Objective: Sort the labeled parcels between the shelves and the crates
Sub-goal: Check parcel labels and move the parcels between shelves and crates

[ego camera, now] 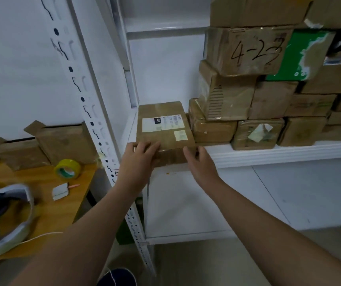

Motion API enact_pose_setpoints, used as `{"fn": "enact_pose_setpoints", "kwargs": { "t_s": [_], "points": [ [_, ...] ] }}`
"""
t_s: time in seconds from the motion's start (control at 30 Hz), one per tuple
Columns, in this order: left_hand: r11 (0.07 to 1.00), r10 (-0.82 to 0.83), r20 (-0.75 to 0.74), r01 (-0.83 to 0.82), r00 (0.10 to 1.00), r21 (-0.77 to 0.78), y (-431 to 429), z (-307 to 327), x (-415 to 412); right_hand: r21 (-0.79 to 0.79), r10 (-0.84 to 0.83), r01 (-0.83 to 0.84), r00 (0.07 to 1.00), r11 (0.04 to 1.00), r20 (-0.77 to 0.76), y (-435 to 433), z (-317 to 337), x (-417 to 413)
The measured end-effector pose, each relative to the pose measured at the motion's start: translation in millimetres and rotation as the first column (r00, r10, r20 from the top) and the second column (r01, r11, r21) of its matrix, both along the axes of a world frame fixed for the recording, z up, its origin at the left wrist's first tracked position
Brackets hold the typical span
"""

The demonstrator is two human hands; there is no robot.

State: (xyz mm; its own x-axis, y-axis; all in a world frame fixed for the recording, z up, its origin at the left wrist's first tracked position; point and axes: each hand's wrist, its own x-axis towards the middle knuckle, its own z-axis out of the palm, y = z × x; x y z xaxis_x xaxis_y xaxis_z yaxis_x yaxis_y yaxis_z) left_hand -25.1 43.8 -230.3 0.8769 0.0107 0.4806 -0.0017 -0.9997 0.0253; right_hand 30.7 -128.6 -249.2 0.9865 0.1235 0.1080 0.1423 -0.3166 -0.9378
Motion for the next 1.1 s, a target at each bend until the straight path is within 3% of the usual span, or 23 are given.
{"fn": "enact_pose_setpoints", "kwargs": {
  "t_s": [0.17,0.3,0.5,0.67,0.77,0.9,1.1],
  "points": [
    [0.989,-0.121,0.151,0.132,0.981,-0.07,1,-12,-25,0.455,-0.027,0.093,0.988,0.886,-0.15,18,-8,-21],
    [0.981,-0.169,0.182,0.183,0.969,-0.061,-1,-22,-42,0.617,-0.033,0.113,0.99,0.779,-0.139,24,-12,-33],
    [0.986,-0.092,0.082,0.102,0.992,-0.135,-17,-4,-34,0.529,-0.1,0.011,0.985,0.849,0.139,-23,8,-48],
    [0.939,-0.042,0.074,0.065,0.996,-0.338,-38,22,-16,0.51,-0.133,0.006,0.968,0.86,0.214,-81,36,-59],
    [0.825,-0.004,0.02,0.014,1.0,-0.566,-50,31,-11,0.527,-0.153,0.016,0.964,0.85,0.216,-108,46,-66],
    [0.607,-0.027,0.076,0.077,0.997,-0.791,-65,28,-16,0.512,-0.19,0.053,0.957,0.857,0.22,-128,51,-77],
    [0.572,0.12,0.125,0.034,0.985,-0.819,-89,19,-29,0.427,-0.257,0.141,0.939,0.893,0.228,-150,47,-92]
  ]
}}
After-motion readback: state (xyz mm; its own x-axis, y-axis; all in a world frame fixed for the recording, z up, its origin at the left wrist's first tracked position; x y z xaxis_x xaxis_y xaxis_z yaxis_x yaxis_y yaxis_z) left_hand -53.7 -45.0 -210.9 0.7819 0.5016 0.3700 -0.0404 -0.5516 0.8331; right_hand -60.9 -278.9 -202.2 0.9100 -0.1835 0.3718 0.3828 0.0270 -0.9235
